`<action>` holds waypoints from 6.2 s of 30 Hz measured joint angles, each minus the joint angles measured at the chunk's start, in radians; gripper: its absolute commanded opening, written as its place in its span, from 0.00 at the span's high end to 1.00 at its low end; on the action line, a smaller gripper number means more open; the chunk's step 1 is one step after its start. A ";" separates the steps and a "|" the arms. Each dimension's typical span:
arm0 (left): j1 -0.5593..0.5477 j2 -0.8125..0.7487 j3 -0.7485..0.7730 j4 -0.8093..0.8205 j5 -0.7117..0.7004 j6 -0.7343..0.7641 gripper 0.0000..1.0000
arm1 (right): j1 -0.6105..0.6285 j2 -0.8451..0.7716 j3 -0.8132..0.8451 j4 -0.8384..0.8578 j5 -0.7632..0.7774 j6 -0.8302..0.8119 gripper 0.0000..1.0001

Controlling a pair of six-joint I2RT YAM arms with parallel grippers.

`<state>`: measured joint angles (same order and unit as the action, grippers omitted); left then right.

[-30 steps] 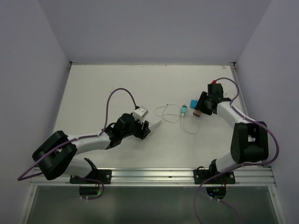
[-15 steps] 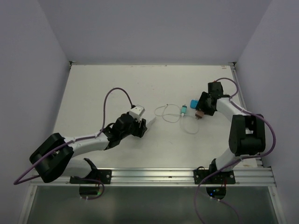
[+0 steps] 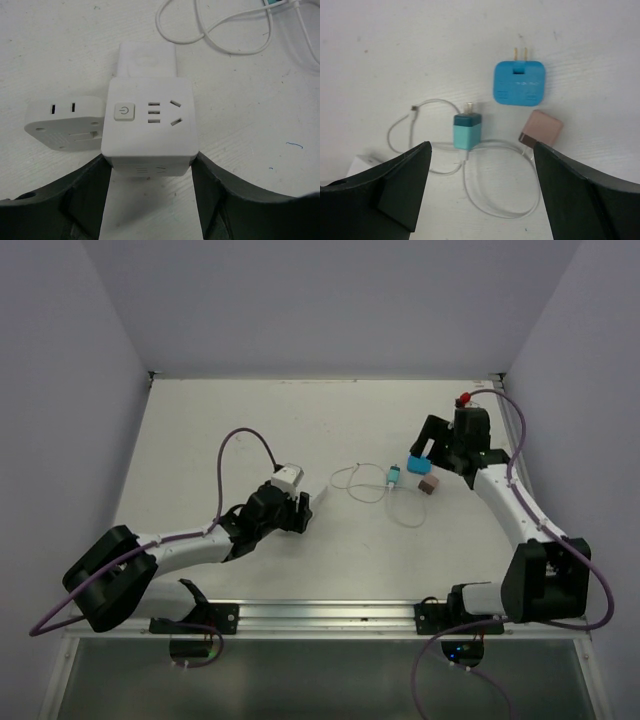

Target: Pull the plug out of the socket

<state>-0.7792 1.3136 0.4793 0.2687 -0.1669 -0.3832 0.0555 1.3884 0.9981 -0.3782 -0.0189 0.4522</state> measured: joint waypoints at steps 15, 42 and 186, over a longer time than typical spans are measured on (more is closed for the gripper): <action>-0.002 -0.026 0.050 -0.073 0.057 -0.096 0.00 | 0.241 -0.214 -0.191 0.133 -0.103 0.068 0.11; 0.426 -0.351 0.225 -0.538 0.108 -0.121 0.00 | 0.701 0.057 -0.445 0.758 0.018 0.718 0.01; 0.648 -0.437 0.111 -0.517 0.320 -0.069 0.01 | 0.725 0.426 -0.453 1.304 0.002 1.000 0.93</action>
<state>-0.1310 0.8768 0.5907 -0.2485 0.1528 -0.4519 0.7807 1.8149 0.5453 0.9260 -0.0170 1.4521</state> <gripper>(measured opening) 0.994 0.671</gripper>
